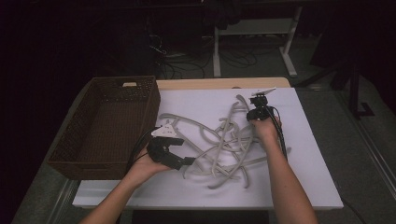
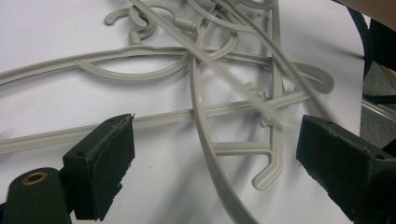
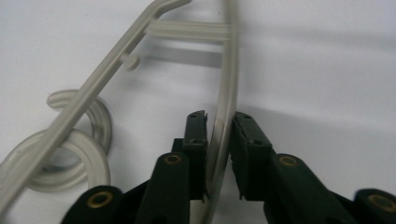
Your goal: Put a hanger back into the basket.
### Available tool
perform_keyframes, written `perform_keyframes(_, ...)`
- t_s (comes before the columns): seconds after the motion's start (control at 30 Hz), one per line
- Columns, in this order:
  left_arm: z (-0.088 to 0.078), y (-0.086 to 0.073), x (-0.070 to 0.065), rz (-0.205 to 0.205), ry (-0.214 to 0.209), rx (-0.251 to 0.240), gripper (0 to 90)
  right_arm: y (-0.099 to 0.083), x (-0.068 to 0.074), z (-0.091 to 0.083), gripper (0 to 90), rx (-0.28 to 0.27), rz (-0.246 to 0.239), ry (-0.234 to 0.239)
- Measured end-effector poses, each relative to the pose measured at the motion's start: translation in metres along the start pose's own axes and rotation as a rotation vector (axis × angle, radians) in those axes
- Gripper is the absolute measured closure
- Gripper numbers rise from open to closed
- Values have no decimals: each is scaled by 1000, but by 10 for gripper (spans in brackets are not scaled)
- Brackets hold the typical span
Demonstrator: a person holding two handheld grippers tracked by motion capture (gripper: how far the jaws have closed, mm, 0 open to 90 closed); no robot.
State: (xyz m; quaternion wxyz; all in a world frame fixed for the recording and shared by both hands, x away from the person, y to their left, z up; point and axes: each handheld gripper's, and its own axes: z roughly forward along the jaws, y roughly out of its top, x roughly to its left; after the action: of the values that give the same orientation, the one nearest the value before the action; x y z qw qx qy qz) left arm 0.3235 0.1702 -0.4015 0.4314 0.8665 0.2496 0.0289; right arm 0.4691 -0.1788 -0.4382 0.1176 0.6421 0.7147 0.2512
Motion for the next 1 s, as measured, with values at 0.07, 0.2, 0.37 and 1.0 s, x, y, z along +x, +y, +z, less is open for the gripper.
perform_keyframes(0.07, 0, 0, 0, -1, -1, 0, 115, 1, 1, 1, 792, 6, -5, 10)
perform_keyframes(0.2, 1, 0, 0, 1, 0, 3, 115, 3, 5, 0, 807, 1, -37, 26)
perform_keyframes(0.37, 2, -2, 1, 1, -1, 5, 115, 8, 12, -7, 813, -22, -83, 66)
perform_keyframes(1.0, 5, -4, 2, -2, -6, 11, 115, 19, 102, -6, 812, -60, -460, 303)
